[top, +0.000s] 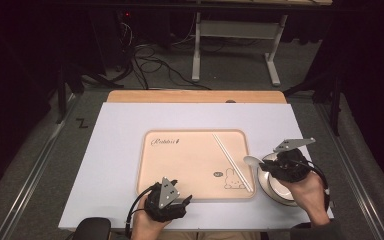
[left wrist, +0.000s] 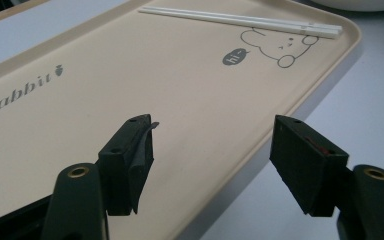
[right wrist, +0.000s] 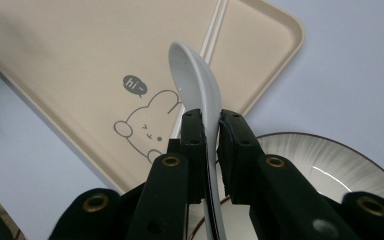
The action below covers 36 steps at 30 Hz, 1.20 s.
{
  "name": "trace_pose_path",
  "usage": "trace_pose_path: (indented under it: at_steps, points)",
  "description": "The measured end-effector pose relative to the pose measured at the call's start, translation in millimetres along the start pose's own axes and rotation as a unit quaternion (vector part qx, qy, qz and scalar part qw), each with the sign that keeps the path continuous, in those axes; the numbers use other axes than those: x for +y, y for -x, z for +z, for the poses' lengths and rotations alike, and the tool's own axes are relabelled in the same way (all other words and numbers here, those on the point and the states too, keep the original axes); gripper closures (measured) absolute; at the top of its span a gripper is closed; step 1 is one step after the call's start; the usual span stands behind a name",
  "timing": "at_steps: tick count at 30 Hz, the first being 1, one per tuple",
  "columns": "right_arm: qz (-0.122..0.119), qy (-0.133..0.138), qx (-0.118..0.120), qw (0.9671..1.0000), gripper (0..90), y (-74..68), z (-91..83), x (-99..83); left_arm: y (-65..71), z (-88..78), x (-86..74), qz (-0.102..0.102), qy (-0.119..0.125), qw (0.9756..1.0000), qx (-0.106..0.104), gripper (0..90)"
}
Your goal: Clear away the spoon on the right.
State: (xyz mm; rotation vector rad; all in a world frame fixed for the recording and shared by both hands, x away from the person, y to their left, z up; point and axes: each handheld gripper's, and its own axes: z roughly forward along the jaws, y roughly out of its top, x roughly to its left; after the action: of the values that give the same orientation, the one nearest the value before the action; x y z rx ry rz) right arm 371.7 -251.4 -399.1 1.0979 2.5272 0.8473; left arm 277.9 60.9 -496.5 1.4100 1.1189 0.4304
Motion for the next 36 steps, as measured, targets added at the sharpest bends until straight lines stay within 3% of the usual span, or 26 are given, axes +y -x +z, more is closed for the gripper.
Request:
trace_pose_path:
  at_steps: [9,17,25,30,36]
  points:
    - [0.014,-0.037,-0.017,0.9991,82.6,-0.9,15.5,16.4,-1.2,0.8,1.5,0.004,-0.005,1.0,0.001,33.7]
    - [0.025,-0.067,-0.047,0.9963,82.6,-2.6,28.8,28.3,-2.1,8.9,6.4,-0.018,-0.005,0.9998,-0.011,33.3]
    - [0.049,-0.072,-0.05,0.9949,82.6,4.6,38.6,36.1,4.6,20.0,5.2,-0.011,-0.018,0.9991,-0.037,32.9]
    - [0.065,-0.079,-0.071,0.9923,82.6,8.5,44.0,43.1,7.9,24.2,4.6,-0.006,-0.023,0.9985,-0.049,32.8]
    - [0.059,-0.097,-0.097,0.9888,82.6,5.6,55.6,52.5,9.1,25.7,2.2,0.007,-0.034,0.9983,-0.047,33.0]
